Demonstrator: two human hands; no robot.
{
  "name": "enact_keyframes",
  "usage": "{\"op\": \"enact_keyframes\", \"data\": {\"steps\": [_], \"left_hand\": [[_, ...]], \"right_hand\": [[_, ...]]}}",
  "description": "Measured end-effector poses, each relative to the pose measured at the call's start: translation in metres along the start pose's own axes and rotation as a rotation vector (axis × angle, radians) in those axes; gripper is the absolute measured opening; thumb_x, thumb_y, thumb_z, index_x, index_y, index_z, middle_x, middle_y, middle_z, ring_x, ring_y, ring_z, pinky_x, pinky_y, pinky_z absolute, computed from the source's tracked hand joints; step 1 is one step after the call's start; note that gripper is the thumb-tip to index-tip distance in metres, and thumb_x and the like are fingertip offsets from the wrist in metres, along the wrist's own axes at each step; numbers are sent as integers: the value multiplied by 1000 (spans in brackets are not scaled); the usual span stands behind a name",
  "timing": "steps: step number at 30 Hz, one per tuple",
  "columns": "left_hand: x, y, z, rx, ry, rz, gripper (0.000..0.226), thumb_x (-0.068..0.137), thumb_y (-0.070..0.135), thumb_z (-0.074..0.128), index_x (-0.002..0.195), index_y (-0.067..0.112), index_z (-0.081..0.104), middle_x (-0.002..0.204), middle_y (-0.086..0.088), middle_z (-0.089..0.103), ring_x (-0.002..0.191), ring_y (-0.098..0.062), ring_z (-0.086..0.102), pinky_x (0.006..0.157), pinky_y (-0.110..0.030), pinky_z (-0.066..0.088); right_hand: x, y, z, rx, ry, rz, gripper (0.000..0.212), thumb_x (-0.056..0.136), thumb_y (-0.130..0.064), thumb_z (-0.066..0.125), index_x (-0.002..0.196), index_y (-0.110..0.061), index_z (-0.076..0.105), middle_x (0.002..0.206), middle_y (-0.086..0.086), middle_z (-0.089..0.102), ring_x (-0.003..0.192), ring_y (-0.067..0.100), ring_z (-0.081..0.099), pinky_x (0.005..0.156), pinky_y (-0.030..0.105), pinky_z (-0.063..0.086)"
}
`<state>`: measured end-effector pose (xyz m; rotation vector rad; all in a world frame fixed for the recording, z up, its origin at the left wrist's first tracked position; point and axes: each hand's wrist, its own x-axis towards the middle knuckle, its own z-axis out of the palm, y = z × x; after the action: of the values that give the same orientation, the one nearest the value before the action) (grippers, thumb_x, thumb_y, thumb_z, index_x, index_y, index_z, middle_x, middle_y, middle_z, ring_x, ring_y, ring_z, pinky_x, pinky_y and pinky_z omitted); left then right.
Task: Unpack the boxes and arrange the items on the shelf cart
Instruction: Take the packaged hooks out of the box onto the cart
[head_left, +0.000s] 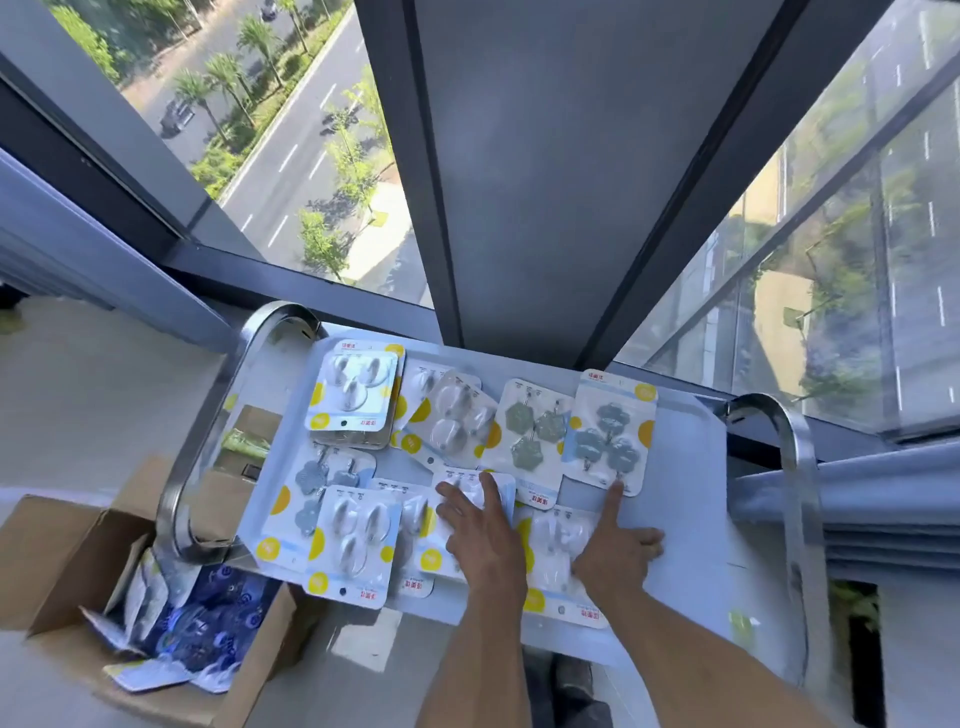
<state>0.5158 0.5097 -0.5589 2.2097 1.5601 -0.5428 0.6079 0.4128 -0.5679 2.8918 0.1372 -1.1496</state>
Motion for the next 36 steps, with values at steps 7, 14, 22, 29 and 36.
{"op": "enact_keyframes", "data": {"steps": [7,14,22,29,36], "left_hand": [[22,37,-3,21,10,-56,76,89,12,56,150,29,14,152,-30,-2,133,-41,25,78,-38,55],[39,55,-7,7,36,-91,79,89,16,59,151,31,14,153,-29,-4,134,-41,24,79,-39,52],[53,66,-12,-19,22,-85,84,88,21,63,152,31,9,152,-29,-7,137,-44,20,82,-41,52],[59,63,-20,14,-18,-55,96,85,39,67,154,33,0,153,-33,-4,137,-44,22,85,-42,51],[39,54,-54,1,-43,-43,119,75,77,58,154,31,-17,157,-30,-8,139,-44,28,103,-50,38]], "right_hand": [[37,-6,-33,-103,-33,-104,112,87,-41,69,153,-28,-20,147,46,-16,143,55,3,111,43,37],[60,-21,-50,-119,-29,-109,101,93,-28,63,154,-27,-17,147,47,-15,143,57,2,111,44,33],[77,-34,-66,-154,-30,-139,98,94,-26,62,154,-27,-16,146,47,-15,142,58,1,113,46,30],[77,-37,-68,-139,-53,-115,98,93,-31,61,155,-26,-14,146,47,-17,141,59,0,112,47,31],[48,-36,-92,-87,56,-56,50,91,-22,56,137,-14,38,149,26,22,126,38,43,104,43,41]]}}
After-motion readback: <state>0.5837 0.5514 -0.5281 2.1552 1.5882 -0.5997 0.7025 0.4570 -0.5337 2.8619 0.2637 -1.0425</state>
